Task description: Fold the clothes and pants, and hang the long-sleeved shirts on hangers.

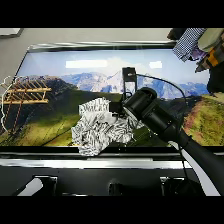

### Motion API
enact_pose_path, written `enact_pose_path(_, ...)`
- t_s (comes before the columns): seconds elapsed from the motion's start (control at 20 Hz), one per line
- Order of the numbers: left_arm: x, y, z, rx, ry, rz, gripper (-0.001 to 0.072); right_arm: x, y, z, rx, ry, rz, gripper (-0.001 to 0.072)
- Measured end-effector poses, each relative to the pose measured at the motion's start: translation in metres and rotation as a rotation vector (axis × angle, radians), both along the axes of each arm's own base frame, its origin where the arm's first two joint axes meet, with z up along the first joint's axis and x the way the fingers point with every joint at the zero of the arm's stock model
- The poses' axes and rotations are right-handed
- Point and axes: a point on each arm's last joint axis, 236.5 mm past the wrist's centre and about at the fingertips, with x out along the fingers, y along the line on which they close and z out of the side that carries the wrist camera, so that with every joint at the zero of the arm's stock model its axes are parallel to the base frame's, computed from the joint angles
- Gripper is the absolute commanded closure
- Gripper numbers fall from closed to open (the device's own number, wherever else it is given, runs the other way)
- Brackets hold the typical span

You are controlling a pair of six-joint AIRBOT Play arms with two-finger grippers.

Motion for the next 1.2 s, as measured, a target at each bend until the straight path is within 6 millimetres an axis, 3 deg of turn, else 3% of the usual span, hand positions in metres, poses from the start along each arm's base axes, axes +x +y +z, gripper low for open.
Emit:
enact_pose_path(0.25, -0.002, 0.042, -0.061, -0.121, 0.017, -0.056, 0.0093, -0.005, -0.003, -0.003, -0.013, 0.026, -0.001, 0.0669)
enact_pose_path(0.6, 0.012, 0.038, -0.132, -0.123, 0.121, -0.395, 0.0109, -0.012, -0.009, -0.007, -0.037, 0.058, -0.013, 0.0669)
enact_pose_path(0.85, 0.018, 0.029, -0.165, -0.112, 0.188, -0.542, 0.0110, -0.016, -0.014, -0.010, -0.057, 0.081, -0.021, 0.0669)
enact_pose_path(1.2, 0.017, 0.034, -0.183, -0.078, 0.260, -0.578, 0.0113, -0.018, -0.016, -0.011, -0.065, 0.090, -0.026, 0.0669)
